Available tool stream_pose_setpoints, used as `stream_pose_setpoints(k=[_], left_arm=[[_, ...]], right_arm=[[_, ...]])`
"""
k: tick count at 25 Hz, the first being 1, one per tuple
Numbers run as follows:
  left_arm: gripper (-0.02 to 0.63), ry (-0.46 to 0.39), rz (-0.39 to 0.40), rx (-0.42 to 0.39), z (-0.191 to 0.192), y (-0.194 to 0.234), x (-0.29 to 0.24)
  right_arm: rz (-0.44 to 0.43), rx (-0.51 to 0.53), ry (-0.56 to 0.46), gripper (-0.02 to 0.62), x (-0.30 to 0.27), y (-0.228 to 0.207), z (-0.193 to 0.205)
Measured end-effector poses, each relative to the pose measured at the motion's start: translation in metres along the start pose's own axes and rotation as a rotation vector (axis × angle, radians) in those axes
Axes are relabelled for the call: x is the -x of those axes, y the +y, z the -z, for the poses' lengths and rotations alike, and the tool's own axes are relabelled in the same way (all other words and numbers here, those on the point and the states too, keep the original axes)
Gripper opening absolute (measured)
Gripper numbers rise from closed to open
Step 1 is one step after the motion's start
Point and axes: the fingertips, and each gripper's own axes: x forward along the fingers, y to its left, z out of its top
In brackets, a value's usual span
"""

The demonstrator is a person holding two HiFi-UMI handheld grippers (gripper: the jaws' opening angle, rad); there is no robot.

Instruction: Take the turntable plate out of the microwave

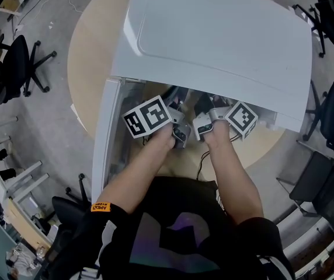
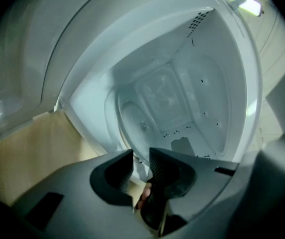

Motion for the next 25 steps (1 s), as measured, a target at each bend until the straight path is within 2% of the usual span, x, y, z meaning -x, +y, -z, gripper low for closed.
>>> stream_pose_setpoints(k=[4,12,15,20,25], left_arm=[[0.132,0.013,0.021,-0.012,0.003,-0.004,0.0],[0.132,-0.005,0.046,0.058,-0.003,-0.002,0.002],[0.132,-0.045,0.041,0.085,-0.014,0.002,0.0],[0.132,-0.058,0.007,0.064,-0.023,0.007,-0.007],[0.132,-0.081,0.01,0.045,-0.023,0.001,-0.003]], right_arm=[[-0.075,-0.053,-0.032,0.048,-0.001,0.012,-0.006],[-0.1,-0.074,-0.056,0.048,0.006,0.018,-0.006],[-0.106,-0.07,-0.063,0.049,0.007,0.019,-0.007],[-0.108,-0.052,-0.069,0.049,0.01,0.02,-0.007],[-0.117,-0.037,-0.08,0.049,0.014,0.024,-0.007]])
